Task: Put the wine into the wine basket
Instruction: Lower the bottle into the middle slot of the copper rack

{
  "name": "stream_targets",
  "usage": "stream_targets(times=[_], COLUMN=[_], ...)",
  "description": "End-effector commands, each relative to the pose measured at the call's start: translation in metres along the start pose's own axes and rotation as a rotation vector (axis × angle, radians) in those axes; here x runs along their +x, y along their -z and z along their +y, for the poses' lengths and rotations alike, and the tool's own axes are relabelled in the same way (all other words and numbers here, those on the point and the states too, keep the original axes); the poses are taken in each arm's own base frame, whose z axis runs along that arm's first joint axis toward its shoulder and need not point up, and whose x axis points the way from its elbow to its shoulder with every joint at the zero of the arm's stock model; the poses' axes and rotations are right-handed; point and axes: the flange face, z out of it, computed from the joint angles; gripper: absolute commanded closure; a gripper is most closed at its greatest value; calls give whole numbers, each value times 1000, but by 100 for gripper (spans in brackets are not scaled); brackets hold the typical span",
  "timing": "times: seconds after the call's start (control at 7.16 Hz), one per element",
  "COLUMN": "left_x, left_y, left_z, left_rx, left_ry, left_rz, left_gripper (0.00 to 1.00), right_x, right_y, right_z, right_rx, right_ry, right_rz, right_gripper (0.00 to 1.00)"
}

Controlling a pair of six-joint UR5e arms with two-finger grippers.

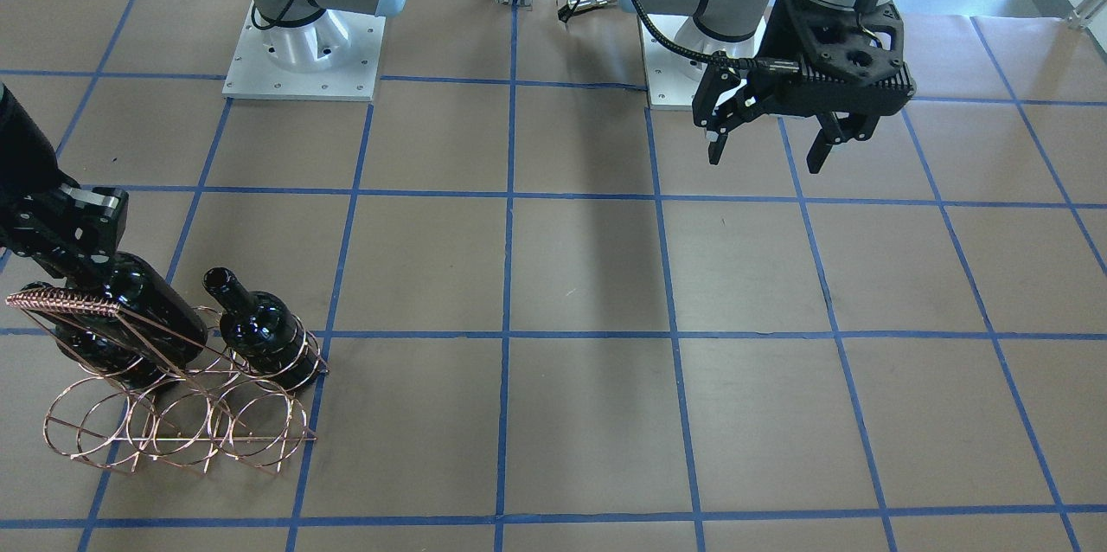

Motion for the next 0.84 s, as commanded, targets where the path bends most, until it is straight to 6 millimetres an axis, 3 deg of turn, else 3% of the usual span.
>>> stream_targets(times=[0.0,0.7], left_x=[0,-2], left_y=[-1,0], left_z=[0,2], left_rx=[-2,-7], left_ry=[2,2], left_rz=[0,0], left_gripper=[0,0], right_x=[-1,-2], right_y=[-12,-39], right_z=[-3,-2], right_rx=[-11,-25], right_ry=[6,43], right_rz=[-8,-11], right_gripper=[100,100])
